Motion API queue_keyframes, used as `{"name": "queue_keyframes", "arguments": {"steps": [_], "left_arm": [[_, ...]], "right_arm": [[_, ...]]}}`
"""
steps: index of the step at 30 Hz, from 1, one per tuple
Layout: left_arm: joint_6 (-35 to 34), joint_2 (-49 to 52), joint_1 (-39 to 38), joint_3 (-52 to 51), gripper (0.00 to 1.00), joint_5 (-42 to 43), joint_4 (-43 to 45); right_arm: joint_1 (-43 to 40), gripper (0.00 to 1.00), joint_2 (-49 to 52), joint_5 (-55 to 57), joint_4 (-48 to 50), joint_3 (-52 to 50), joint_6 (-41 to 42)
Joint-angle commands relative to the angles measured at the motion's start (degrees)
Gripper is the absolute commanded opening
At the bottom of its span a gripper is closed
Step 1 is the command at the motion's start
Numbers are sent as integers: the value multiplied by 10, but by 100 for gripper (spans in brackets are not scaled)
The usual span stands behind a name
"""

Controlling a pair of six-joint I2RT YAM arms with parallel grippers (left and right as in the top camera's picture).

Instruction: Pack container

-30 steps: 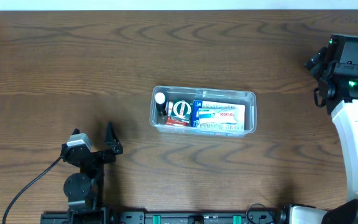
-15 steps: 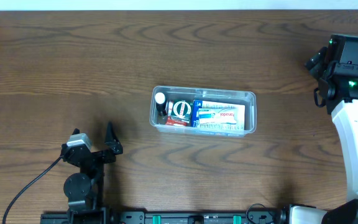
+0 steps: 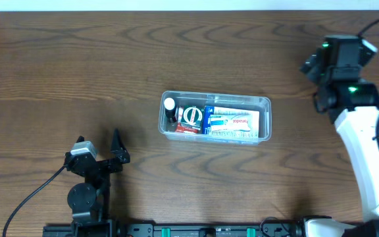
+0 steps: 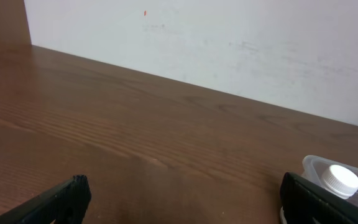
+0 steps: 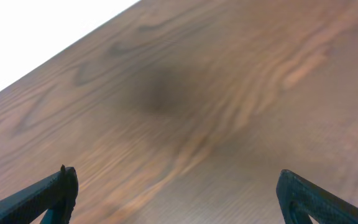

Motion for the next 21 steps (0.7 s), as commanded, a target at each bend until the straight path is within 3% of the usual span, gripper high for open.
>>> {"name": "queue_keyframes", "arguments": {"steps": [1, 6, 11, 17, 21], "left_arm": [[5, -3, 3, -6, 98, -6, -26], [5, -3, 3, -6, 98, -6, -26], [5, -3, 3, -6, 98, -6, -26], [5, -3, 3, -6, 98, -6, -26], [5, -3, 3, -6, 98, -6, -26]], "right_arm": [[58, 99, -24, 7, 0, -12, 8], [131, 99, -40, 20, -18, -33, -12], [140, 99, -70, -5, 3, -86, -34], [103, 99, -179, -197, 205, -238, -267], [72, 99, -276, -290, 321, -349, -346]]}}
